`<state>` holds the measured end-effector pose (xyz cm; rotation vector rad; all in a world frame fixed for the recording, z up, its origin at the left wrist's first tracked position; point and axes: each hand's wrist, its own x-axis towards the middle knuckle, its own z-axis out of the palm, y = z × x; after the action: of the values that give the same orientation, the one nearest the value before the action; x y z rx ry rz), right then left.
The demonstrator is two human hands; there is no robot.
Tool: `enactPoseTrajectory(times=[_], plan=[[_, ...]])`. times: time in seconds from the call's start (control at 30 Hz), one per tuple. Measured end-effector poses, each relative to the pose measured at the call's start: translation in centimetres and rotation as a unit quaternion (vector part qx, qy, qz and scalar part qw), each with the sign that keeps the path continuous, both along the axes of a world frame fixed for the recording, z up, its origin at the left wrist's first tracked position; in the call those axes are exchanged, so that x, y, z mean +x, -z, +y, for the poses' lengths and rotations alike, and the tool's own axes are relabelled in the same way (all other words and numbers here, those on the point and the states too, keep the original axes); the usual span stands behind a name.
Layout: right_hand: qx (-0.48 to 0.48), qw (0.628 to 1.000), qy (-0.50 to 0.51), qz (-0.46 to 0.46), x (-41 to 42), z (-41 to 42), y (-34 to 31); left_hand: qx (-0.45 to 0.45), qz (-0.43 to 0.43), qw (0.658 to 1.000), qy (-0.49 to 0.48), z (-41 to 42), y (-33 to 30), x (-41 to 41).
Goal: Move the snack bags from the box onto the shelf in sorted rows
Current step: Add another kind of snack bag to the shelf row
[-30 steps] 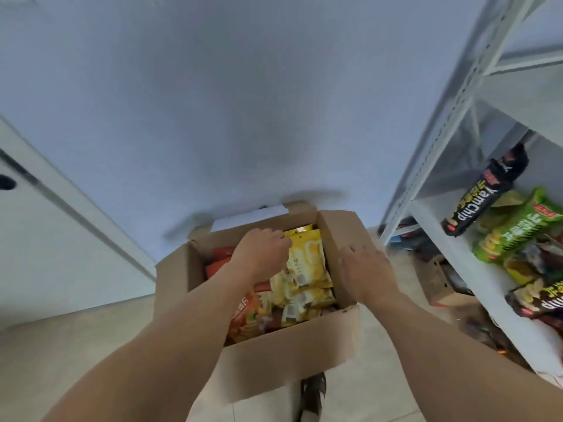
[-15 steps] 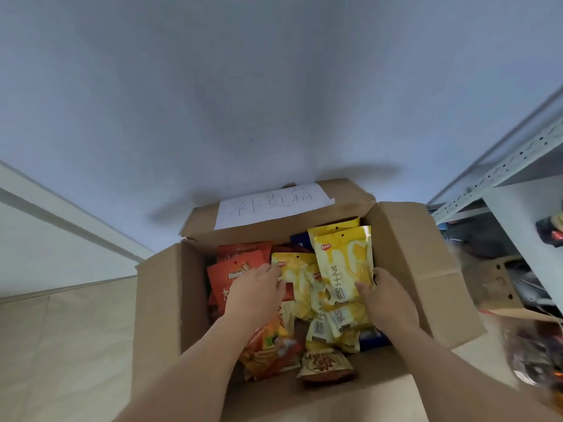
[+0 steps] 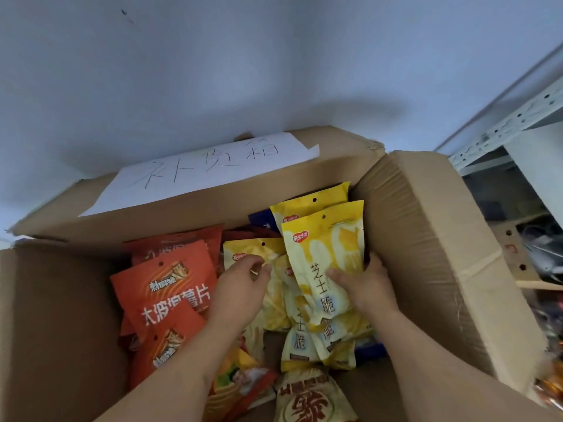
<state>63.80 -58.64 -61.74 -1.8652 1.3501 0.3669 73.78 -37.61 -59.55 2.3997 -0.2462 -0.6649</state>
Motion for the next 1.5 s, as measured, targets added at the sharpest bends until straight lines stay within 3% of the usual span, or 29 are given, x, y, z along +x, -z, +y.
enactPoseTrajectory(times=[0.17,0.33,0.6,0.8,0.97,1.07,1.23,1.5], plan=[[0.049,0.996,0.071,0.006,-2.0,1.1,1.4,-0.105,0.099,0.982,-0.120,-2.3,1.1,1.7],[0.190,0.955,0.205,-0.096,-6.6,1.8,0.0,-0.208,0.267,0.910,-0.240,-4.7,3.2,2.6],[0.274,0.931,0.210,-0.115,-8.8,1.3,-1.1,-0.260,0.407,0.857,-0.179,-8.0,5.3,-1.2],[0.296,0.934,0.169,-0.108,-9.6,-0.4,-1.8,-0.188,0.385,0.899,-0.092,-8.5,7.3,-3.2],[0.293,0.935,0.163,-0.114,-9.7,-0.3,-2.3,-0.245,0.390,0.869,-0.184,-7.5,7.0,-3.0],[0.293,0.933,0.166,-0.128,-9.7,0.1,-3.8,-0.242,0.361,0.882,-0.179,-6.1,4.9,-2.0],[0.295,0.928,0.161,-0.160,-9.9,1.9,-9.8,-0.235,0.343,0.902,-0.117,-4.1,-1.4,-0.5],[0.200,0.921,0.191,-0.273,-15.4,6.1,-25.4,-0.270,0.358,0.892,0.051,-5.4,-16.8,-3.6]])
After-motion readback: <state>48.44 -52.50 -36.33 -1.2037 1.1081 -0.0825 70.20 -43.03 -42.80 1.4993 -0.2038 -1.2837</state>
